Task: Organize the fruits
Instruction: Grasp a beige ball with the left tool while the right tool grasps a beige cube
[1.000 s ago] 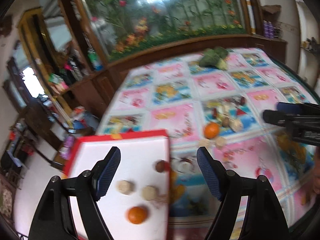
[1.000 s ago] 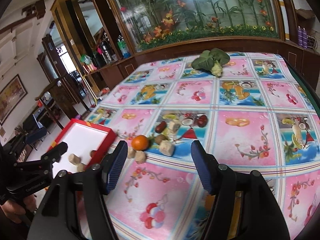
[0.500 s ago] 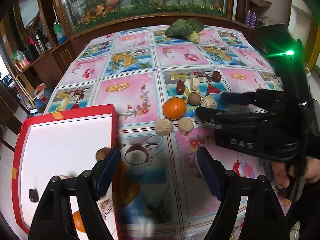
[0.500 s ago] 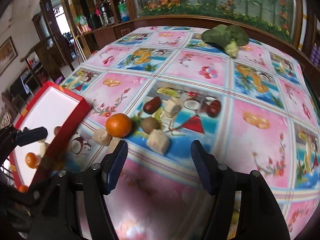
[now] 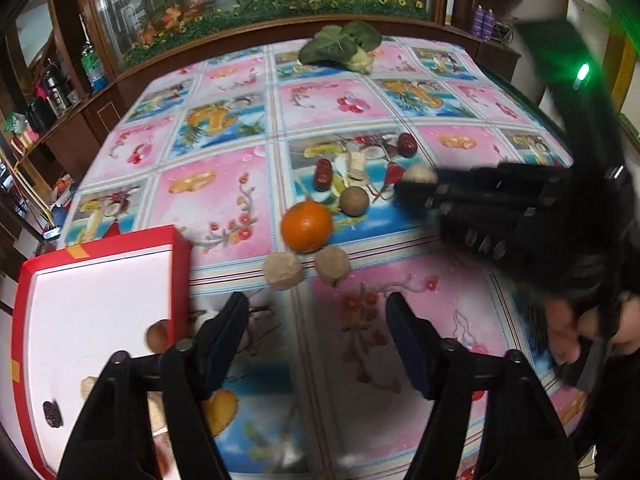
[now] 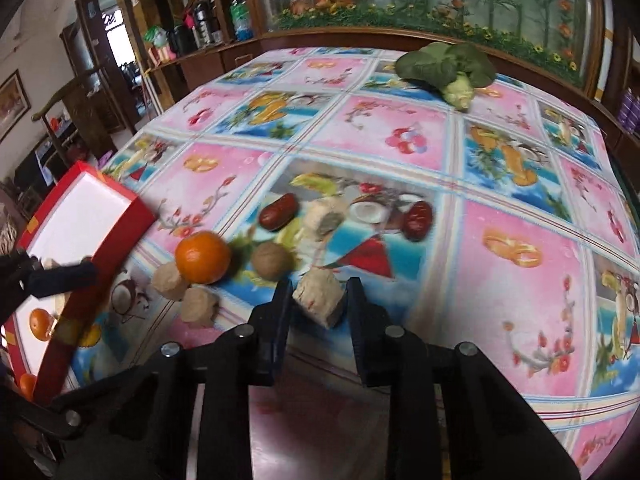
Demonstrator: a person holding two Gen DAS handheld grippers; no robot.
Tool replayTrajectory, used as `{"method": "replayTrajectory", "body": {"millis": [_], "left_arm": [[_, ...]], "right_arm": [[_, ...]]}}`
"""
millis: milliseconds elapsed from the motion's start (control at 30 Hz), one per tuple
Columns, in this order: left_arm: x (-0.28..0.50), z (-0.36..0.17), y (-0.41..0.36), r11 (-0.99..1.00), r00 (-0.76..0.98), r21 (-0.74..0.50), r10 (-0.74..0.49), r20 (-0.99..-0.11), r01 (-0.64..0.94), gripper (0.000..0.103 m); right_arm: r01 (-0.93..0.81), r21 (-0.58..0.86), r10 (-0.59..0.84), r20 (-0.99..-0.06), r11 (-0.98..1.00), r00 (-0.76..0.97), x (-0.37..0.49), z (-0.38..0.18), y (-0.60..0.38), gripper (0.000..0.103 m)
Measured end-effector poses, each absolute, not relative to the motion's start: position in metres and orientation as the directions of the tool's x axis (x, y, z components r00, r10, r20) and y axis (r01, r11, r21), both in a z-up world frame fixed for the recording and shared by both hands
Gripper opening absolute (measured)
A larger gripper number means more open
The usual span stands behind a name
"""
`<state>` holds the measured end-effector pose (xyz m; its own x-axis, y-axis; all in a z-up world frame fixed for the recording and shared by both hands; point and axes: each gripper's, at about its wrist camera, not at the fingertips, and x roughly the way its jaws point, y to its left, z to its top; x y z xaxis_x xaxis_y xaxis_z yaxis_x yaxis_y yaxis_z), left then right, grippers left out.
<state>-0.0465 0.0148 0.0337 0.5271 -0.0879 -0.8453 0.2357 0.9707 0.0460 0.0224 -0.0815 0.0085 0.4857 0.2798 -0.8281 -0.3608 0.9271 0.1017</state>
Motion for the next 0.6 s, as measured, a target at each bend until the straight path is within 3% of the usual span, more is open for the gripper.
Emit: {"method": "replayTrajectory", "body": {"millis": [67,100,400,533,600], "left_arm": [[-0.039,0.025,0.012,0.973,0.497,0.023,-0.097,-0.862,0.23,0.041],[-0.036,0.022,0.012,0.975,0.485,0.005,-0.107,-0.868,0.223,0.038],[-0.014,0.015,0.001,0.978,0.491,0.006,-0.101,-0.865,0.21,0.038],[-0.017,0.015,-0.005,0.972,0.509,0.006,-0.117,-0.852,0.234,0.021],[-0.021,0.015,-0.008,0.971,0.521,0.029,-0.103,-0.847,0.239,0.021]], "right_arm": [[-0.338,0.112,0.279,-0.819,0.935,0.502,0.025,0.014,-0.092,0.029],[-0.326,0.117,0.278,-0.816,0.938,0.507,0.027,0.016,-0.096,0.029],[-0.249,0.218,0.317,-0.813,0.944,0.488,0.035,0.025,-0.122,0.029],[-0.248,0.232,0.33,-0.796,0.941,0.507,0.033,0.031,-0.125,0.029],[-0.242,0.236,0.33,-0.793,0.941,0.512,0.033,0.032,-0.127,0.029]]}}
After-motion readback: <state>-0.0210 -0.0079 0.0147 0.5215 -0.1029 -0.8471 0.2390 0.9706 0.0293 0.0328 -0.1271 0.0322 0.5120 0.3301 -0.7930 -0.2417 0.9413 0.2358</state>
